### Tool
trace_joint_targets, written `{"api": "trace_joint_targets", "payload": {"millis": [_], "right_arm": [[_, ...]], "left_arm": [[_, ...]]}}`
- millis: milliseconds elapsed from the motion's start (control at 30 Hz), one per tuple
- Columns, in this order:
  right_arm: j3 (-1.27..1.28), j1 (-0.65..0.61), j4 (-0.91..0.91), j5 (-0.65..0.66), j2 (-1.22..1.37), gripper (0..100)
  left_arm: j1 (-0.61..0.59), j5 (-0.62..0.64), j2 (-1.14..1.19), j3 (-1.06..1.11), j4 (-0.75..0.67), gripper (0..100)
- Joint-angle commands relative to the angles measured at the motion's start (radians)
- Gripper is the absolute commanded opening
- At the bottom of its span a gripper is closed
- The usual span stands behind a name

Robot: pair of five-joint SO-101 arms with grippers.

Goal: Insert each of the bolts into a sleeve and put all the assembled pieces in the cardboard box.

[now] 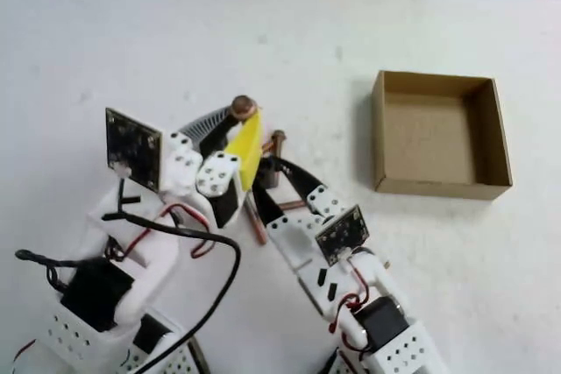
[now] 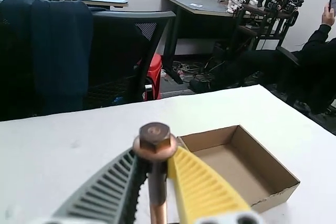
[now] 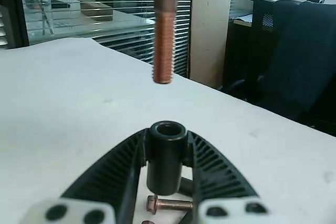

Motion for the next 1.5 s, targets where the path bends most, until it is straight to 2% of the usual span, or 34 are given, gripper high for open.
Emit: {"api": "trace_joint_targets", "payload": {"millis": [0, 467, 900, 1133, 1467], "right_arm": [[0.006, 0.016, -0.022, 0.017, -0.018, 1.7], [0.006, 0.018, -0.021, 0.02, -0.018, 1.7], [0.006, 0.018, -0.022, 0.021, -0.018, 1.7], [0.006, 0.019, -0.024, 0.023, -0.018, 1.7], [0.006, 0.019, -0.022, 0.023, -0.018, 1.7]], "left_arm": [[0.031, 0.009, -0.024, -0.002, -0.014, 2], [0.031, 0.002, -0.024, 0.133, -0.19, 2], [0.031, 0.003, -0.024, 0.155, -0.184, 2], [0.031, 0.008, -0.024, 0.132, -0.086, 2], [0.033, 0.011, -0.024, 0.212, -0.086, 2]]}}
